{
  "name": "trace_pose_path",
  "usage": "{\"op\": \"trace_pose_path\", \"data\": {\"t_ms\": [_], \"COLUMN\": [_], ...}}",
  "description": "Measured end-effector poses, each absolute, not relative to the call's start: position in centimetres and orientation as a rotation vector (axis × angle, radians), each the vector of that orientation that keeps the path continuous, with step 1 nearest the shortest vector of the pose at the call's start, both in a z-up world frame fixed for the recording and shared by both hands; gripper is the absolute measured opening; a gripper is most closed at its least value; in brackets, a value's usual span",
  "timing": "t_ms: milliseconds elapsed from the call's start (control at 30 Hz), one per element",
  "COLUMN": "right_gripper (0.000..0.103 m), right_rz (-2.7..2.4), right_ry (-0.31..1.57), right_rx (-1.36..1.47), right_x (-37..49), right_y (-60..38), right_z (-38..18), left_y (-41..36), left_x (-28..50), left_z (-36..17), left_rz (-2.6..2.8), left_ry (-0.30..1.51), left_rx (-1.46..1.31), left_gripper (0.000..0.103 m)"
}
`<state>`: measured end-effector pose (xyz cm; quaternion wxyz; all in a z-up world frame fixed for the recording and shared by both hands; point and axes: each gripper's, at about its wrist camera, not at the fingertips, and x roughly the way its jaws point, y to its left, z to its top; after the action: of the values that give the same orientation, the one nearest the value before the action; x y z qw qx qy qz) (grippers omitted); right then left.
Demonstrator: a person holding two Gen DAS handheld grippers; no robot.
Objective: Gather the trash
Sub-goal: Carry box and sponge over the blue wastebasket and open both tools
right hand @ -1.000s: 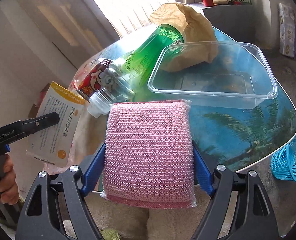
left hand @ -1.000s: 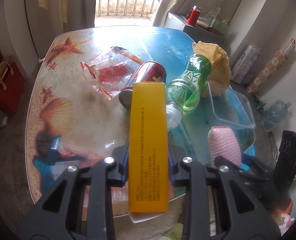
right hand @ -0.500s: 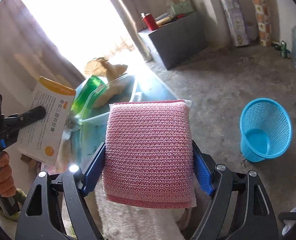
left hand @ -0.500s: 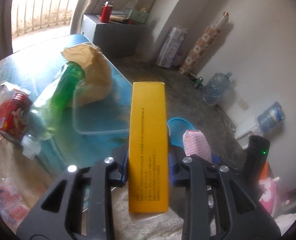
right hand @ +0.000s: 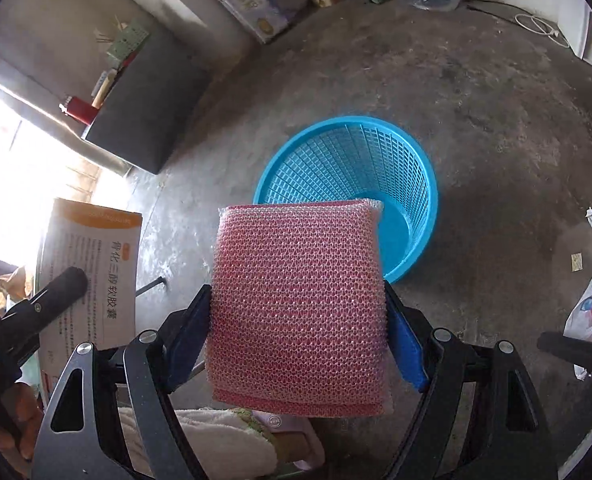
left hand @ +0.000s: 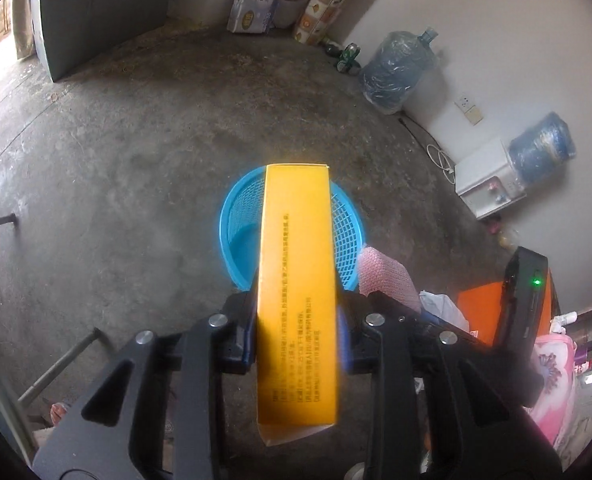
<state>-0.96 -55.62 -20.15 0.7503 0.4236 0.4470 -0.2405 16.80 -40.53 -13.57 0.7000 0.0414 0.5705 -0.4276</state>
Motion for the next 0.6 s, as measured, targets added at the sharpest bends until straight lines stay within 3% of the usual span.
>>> {"op": "trace_pose_path", "data": {"t_ms": [133,267,400,600], "right_gripper": [0.079,0.081,0.082,0.082], "right_rz": [-0.572,-0.611,-0.631,-0.651], "right_ry": [1.024,1.053,1.07,1.028], "right_rx": [0.882,0.822,0.779,0.778], "right_x": [2.0,4.1,4.6,3.8], "right_y": [-58.6,-61.1,-62.2,-62.7], "right_z": [-23.2,-25.3,-26.4,-26.1], "left_y": [-44.0,-47.0,-46.5,-45.6], "left_x": [19.0,20.6,21.5,21.8], "left_z": [-18.3,-22.6,-24.7,-23.1], "left_rz": [-0.928,-0.888,-0.86,-0.867], "left_ry": [1.342,1.38,1.447,1.378], "left_rx": [0.058,0.084,0.012,0.002], "left_gripper": [0.029,0.06,0.063,0.065]}}
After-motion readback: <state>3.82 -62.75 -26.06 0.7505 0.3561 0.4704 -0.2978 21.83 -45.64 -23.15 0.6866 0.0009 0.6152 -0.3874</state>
